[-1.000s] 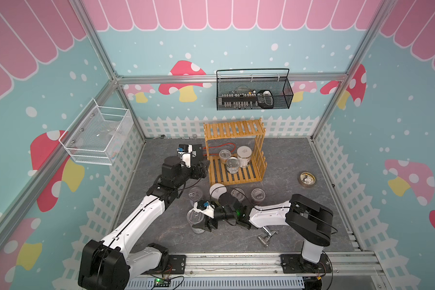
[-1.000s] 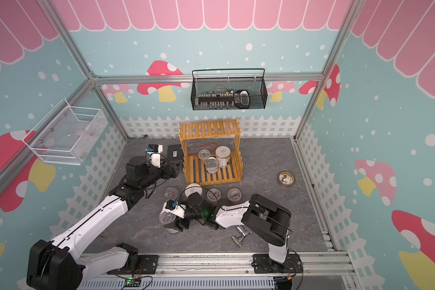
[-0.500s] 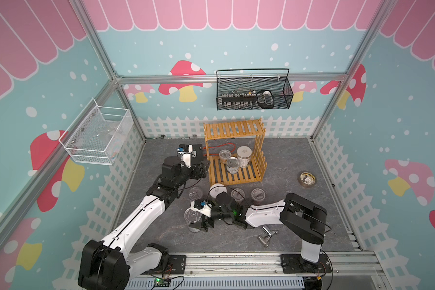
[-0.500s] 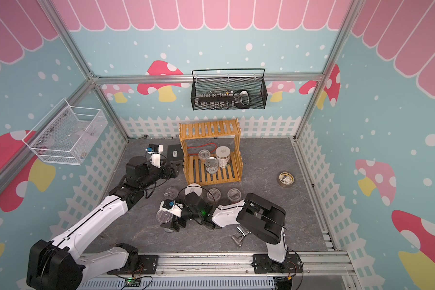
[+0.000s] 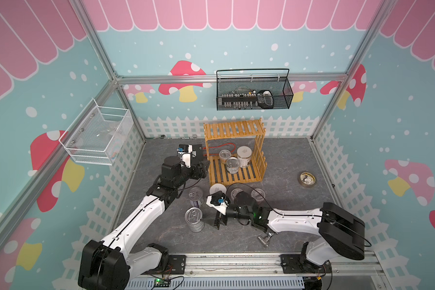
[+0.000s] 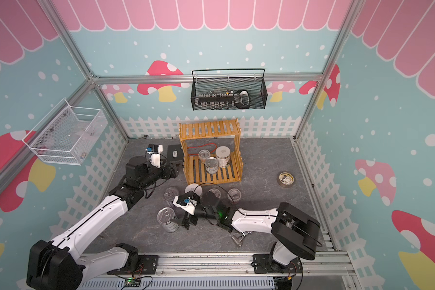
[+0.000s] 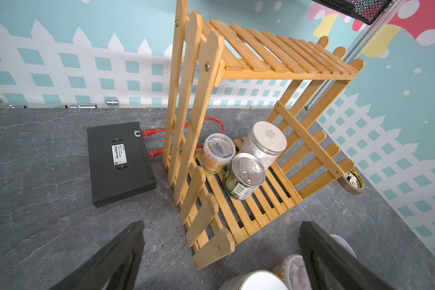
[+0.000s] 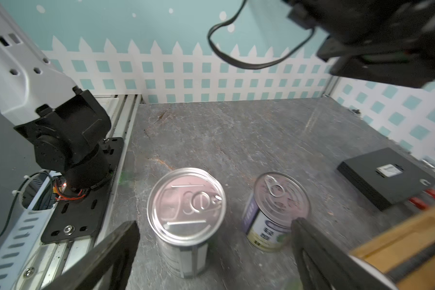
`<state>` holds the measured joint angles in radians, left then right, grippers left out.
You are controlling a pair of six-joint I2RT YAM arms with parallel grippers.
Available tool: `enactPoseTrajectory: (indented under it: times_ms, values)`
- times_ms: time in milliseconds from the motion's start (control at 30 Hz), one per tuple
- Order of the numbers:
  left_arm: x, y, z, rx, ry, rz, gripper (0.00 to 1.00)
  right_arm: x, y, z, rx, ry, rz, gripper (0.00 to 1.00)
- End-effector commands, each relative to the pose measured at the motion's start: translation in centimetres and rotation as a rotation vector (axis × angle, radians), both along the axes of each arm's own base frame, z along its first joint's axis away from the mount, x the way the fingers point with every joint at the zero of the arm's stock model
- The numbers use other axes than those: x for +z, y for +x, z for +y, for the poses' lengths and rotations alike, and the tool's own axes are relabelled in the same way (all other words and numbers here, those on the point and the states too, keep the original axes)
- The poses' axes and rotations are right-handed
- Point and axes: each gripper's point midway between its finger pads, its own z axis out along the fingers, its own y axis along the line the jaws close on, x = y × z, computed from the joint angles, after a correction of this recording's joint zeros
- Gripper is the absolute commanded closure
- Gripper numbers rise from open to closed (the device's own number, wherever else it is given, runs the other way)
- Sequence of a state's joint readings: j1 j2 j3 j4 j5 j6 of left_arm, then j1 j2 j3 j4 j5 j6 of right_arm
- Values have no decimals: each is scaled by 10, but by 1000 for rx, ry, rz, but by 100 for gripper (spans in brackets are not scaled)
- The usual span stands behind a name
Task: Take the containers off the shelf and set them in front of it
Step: 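Place the container at the center of the board, then pick up a container from the shelf.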
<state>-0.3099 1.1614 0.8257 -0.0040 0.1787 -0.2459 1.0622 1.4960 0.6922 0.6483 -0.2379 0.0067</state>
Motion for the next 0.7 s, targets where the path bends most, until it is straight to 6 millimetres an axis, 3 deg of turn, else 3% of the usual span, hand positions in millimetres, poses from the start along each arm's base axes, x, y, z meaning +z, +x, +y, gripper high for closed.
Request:
enactPoseTrajectory:
  times_ms: [0,67,233,433,667]
  values:
    - [2,-1,0,-15,9,-10,1,-4,20,-22,-108,-40,-13,1]
    - [2,-2,0,-15,9,-11,1,-4,41,-34,-196,-59,7,1]
    - [1,-2,0,-18,5,-8,1,-9,116,-79,-541,-56,124,1]
    - [0,-3,0,-20,3,-3,1,-29,170,-111,-787,-24,276,1]
    - [-4,-3,-2,-27,1,7,1,-61,222,-121,-1021,-73,430,1]
